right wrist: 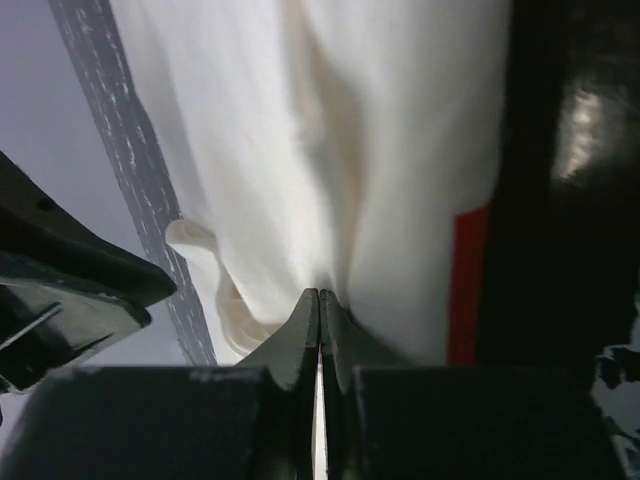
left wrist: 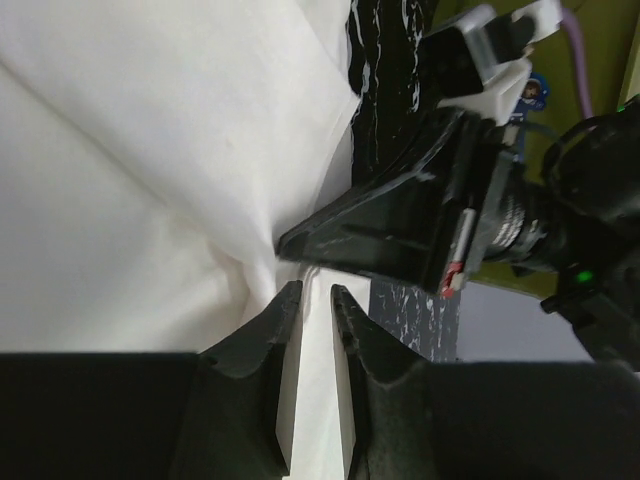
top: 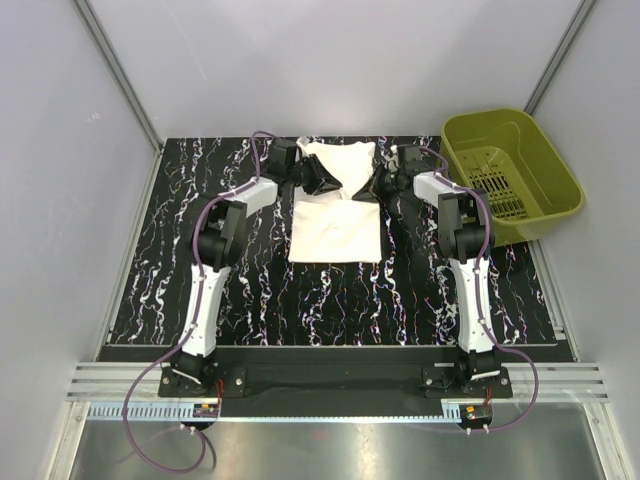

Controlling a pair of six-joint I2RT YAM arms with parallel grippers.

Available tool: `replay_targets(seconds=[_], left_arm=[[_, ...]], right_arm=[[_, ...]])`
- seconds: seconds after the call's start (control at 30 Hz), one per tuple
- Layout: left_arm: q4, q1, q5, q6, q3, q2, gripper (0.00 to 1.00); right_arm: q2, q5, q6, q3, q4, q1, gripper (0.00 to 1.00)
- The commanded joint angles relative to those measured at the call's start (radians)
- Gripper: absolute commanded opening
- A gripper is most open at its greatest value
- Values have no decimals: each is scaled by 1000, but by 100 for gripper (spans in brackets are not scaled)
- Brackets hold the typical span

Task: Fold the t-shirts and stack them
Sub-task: Fold the tshirt

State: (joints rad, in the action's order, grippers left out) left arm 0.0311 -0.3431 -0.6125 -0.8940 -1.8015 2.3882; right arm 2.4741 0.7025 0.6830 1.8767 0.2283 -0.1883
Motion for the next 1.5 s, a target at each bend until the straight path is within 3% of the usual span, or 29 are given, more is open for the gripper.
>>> replay_targets(seconds=[0.0,0.17,0.27,0.3,0.47,0.83,1.1,1.27,1.47], left_arm=[[174,-16,-21,-77,-58,37,23],[149,-31,2,-100,-153,149,22],[48,-25,46,-67,-208,186,18],[-61,-20,104,-54,-231,186,17],[-210,-13,154,-2,-280,207,15],[-163,-13,119,-10,-252,218,15],[-189,3,108,10,-280,233,15],[-286,7,105,105,-347,206,24],[-307,18,94,155,-361,53,33]], right_arm=[[3,37,3,-40,-58,16,2],[5,31,-10,-65,-58,39,2],[-3,28,-13,-60,-46,44,2],[-12,22,-16,-57,-29,46,2],[-40,-15,-26,5,15,50,2],[28,31,84,222,11,47,2],[128,37,122,197,-52,58,2],[158,-18,14,226,66,64,2],[117,-69,-72,274,167,64,2]])
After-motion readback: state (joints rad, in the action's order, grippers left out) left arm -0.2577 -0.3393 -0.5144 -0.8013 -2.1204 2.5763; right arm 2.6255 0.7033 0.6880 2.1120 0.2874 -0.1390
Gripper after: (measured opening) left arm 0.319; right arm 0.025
